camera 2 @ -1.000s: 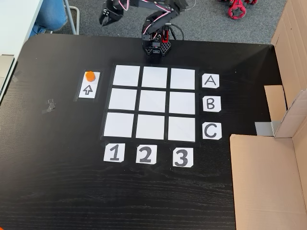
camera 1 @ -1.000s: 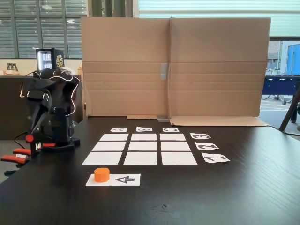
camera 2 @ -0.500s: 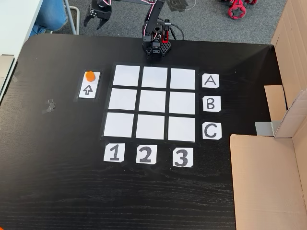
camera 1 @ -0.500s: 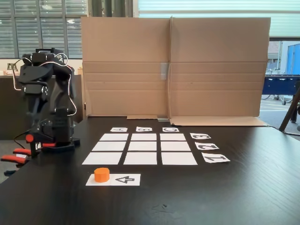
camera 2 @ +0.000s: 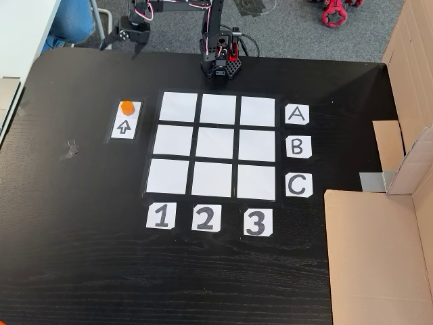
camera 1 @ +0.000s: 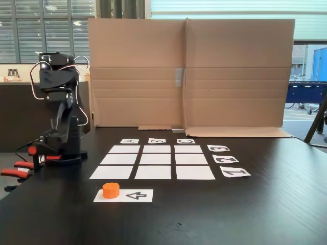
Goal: Pick up the round, orange token and place it in the grid on square B3.
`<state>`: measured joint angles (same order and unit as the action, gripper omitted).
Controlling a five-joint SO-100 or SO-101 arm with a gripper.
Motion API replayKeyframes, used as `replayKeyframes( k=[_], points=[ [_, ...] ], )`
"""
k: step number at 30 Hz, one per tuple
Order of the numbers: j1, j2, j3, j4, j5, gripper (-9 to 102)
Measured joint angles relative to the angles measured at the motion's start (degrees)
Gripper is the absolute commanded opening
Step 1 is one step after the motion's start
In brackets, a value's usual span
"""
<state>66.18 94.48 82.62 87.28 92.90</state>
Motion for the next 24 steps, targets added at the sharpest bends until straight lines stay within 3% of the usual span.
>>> replayKeyframes(
  k=[7,24],
  points=[
    [-1.8,-4.1,-1.0,-0.3,0.6,54],
    [-5.4,-18.9,-4.4,-6.7,4.4,56]
  ],
)
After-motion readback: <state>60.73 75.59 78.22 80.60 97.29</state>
